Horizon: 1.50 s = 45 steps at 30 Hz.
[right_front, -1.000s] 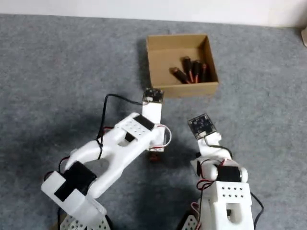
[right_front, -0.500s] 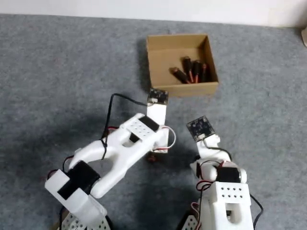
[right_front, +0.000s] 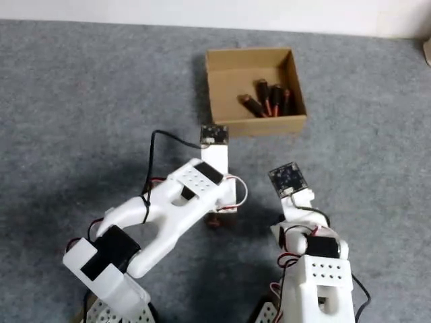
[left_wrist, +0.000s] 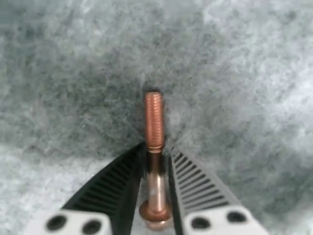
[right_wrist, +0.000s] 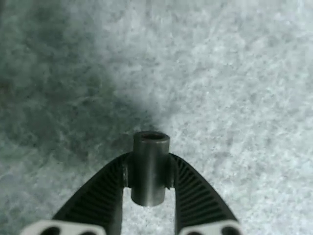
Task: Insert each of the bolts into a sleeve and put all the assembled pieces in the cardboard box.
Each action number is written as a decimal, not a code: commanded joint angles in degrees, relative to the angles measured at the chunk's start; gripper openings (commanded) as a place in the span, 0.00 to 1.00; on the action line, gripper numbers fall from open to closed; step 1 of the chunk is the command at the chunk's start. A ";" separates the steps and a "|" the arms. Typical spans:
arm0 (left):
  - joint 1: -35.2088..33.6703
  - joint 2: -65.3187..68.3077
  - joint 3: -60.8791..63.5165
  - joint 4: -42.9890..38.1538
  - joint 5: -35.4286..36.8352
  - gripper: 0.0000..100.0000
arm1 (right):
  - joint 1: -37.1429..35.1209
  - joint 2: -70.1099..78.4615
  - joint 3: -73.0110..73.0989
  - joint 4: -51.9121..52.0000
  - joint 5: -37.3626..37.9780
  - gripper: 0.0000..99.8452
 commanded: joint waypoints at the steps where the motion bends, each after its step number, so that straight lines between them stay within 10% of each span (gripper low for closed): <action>1: -2.15 -0.48 -0.40 1.49 2.29 0.01 | 0.75 -0.66 0.92 -3.38 0.53 0.01; 18: -12.26 -0.40 -15.25 22.33 -5.63 0.01 | 0.75 -0.66 1.36 -4.35 0.79 0.01; 36: -17.71 -0.40 -5.05 28.48 -106.55 0.00 | 0.48 -0.66 2.15 -4.44 0.79 0.01; 45: -25.54 -0.48 -7.87 42.37 -141.19 0.00 | 0.48 -0.66 2.15 -4.44 0.88 0.01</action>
